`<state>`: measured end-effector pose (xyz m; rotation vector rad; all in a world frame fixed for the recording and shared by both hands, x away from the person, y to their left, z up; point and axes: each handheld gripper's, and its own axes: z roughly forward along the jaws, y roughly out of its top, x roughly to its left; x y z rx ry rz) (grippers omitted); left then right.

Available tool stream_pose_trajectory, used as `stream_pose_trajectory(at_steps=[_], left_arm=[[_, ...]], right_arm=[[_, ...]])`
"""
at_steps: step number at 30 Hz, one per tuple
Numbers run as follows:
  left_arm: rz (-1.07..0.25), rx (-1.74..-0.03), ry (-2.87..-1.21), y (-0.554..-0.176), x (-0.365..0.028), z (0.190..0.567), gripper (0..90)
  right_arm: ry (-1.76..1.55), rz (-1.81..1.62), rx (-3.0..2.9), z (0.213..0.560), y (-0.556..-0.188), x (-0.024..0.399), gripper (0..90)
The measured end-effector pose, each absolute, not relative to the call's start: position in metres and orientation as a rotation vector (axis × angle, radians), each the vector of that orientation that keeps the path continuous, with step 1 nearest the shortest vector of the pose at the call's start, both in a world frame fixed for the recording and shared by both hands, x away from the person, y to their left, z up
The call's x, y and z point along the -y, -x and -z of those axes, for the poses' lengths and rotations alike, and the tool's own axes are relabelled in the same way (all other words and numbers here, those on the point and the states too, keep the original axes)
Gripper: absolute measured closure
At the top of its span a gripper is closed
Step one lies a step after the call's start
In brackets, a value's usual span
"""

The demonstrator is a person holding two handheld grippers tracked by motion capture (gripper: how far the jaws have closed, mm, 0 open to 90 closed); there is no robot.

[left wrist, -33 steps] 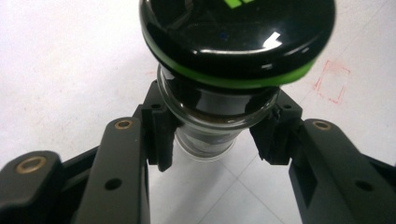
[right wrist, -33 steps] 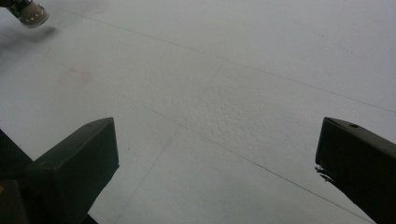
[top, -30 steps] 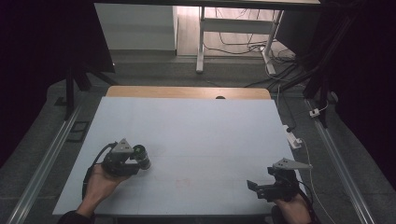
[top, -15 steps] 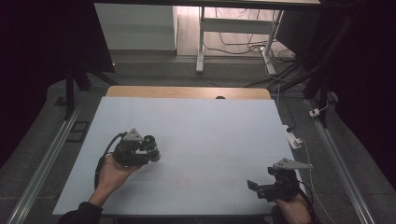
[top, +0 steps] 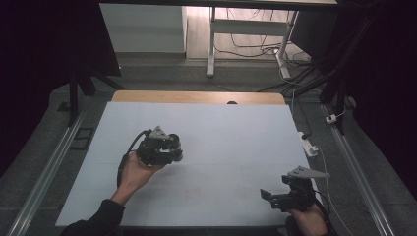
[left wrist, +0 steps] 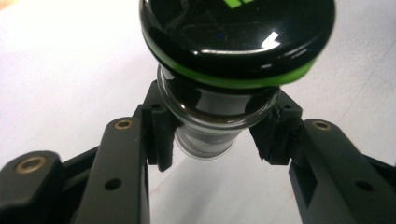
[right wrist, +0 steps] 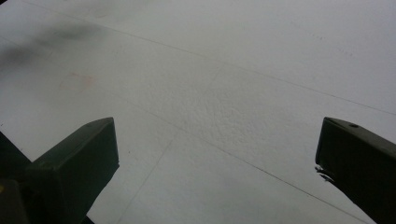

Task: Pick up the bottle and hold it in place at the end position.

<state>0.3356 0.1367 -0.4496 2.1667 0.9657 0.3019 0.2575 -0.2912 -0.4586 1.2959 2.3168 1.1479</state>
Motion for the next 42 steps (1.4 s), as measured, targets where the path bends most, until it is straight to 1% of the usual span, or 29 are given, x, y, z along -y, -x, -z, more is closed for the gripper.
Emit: stream_pose_trajectory(at_steps=[10,19,32,42], left_arm=[[-0.304,-0.924,-2.195,-0.359,-0.11,0.454,53.6],[-0.284,-0.899,-2.2,-0.378,-0.095,0.463,53.6],[-0.271,-0.896,-2.221,-0.391,-0.086,0.485,53.6],[-0.263,-0.9,-2.245,-0.393,-0.081,0.498,53.5]], right_arm=[[-1.293,-1.136,-2.321,0.459,-0.258,0.29,0.0],[-1.287,-1.123,-2.323,0.459,-0.258,0.289,0.0],[-1.279,-1.101,-2.322,0.459,-0.258,0.287,0.0],[-1.274,-1.097,-2.322,0.459,-0.257,0.286,0.0]])
